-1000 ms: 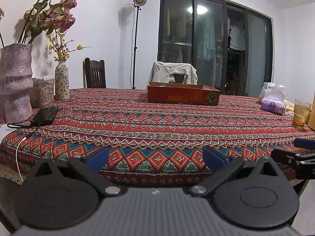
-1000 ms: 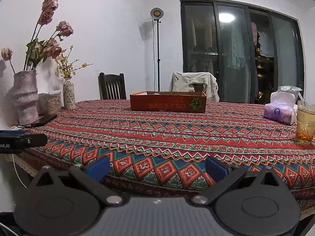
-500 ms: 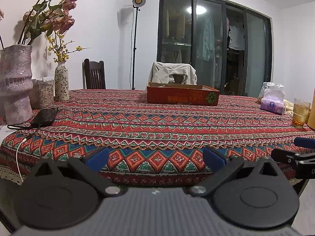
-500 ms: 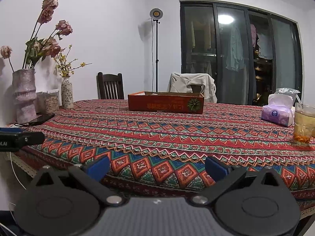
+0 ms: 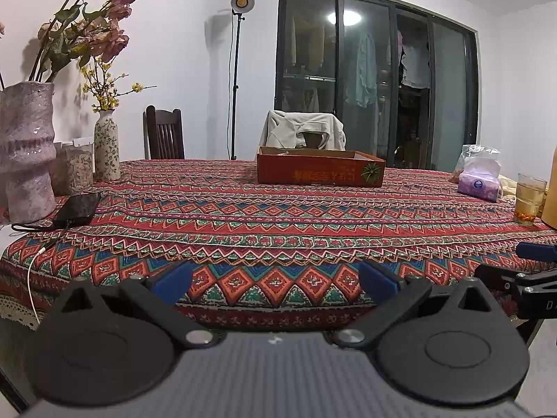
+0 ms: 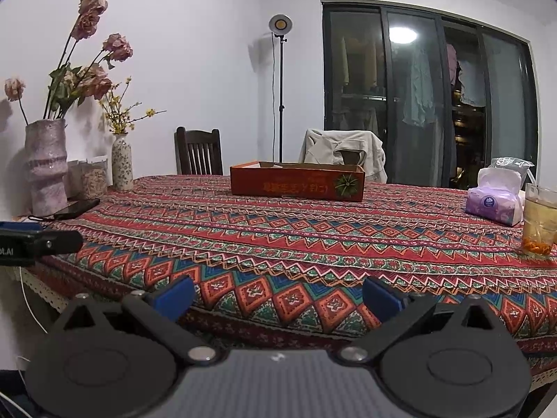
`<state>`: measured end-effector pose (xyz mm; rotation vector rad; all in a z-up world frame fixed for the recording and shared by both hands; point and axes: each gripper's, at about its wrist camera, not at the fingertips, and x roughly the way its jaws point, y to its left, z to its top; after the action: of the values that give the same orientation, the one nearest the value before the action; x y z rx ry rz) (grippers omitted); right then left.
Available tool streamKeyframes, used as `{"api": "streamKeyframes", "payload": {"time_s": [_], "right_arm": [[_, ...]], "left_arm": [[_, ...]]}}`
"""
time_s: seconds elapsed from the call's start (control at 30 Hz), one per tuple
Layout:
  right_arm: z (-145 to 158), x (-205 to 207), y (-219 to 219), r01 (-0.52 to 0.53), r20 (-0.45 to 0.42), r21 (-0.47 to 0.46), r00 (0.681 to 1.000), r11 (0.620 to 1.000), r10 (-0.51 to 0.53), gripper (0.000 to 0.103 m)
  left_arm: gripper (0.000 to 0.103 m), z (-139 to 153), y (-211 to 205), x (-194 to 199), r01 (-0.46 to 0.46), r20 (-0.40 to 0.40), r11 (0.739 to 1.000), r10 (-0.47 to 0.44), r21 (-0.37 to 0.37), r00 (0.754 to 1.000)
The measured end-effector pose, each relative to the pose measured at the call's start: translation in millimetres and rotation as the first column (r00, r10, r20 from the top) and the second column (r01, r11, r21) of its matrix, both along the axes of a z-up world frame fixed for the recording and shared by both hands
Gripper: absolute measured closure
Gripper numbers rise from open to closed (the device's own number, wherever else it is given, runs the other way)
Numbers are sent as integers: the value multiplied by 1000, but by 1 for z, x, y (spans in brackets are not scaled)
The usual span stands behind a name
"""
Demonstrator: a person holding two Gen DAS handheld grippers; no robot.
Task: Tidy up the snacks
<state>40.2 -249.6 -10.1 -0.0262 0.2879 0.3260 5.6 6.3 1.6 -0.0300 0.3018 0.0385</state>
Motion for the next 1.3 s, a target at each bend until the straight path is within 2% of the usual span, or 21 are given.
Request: {"api": "streamKeyframes", "payload": {"time_s": [0.73,1.3], "right_arm": [[1,1,-5,11,-4,22,1000,1000,-11,0],[-1,2,-3,10,4,6,1000,1000,-10,0]], "left_arm": [[0,0,0,0,2,-1,1000,-2,1,1000],[0,1,0,-1,4,1,1000,-4,0,1000]]}}
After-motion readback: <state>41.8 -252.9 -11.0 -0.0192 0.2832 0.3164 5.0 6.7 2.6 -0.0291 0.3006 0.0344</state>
